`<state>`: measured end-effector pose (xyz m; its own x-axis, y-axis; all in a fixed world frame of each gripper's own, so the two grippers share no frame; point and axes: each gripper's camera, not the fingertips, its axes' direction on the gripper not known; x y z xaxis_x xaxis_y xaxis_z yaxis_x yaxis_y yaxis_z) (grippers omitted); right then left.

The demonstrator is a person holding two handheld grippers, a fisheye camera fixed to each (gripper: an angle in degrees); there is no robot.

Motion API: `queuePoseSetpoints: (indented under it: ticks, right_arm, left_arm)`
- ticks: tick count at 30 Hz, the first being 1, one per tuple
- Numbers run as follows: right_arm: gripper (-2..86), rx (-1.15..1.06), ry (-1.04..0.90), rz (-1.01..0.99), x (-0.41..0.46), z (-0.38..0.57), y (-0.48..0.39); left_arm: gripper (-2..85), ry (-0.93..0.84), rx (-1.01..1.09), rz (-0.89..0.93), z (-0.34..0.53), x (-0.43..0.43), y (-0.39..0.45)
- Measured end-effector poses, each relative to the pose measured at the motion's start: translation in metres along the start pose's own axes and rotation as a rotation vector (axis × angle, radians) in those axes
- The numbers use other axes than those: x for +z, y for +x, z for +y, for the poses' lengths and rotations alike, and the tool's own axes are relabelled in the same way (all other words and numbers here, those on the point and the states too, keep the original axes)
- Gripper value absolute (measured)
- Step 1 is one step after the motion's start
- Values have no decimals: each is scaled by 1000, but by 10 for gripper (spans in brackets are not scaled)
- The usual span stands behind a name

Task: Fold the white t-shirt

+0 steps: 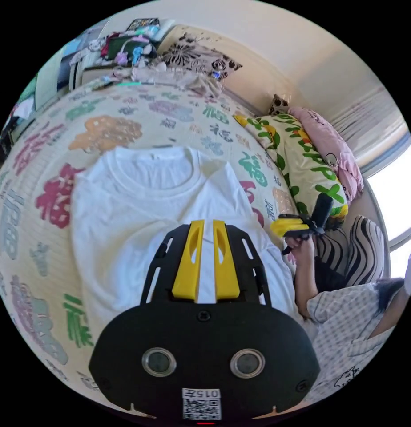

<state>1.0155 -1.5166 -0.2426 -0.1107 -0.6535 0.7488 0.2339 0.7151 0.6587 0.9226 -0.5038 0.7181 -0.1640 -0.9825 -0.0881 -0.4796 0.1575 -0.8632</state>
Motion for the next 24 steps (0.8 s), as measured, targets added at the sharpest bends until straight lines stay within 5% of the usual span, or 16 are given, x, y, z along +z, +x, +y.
queuePoseSetpoints:
  ticks: [7,11,24]
  right_arm:
    - [156,197,12,138,9,-76,78]
    - [138,202,-33,-62,49,-68,102]
    - [16,124,-151,81,101,-51,82]
  left_arm:
    - [86,15,-63,-268,-17,-70,-66]
    - [88,29,-135,-287,-28,-72,-101]
    - [16,-48,-102,-282,-18,-85,-112]
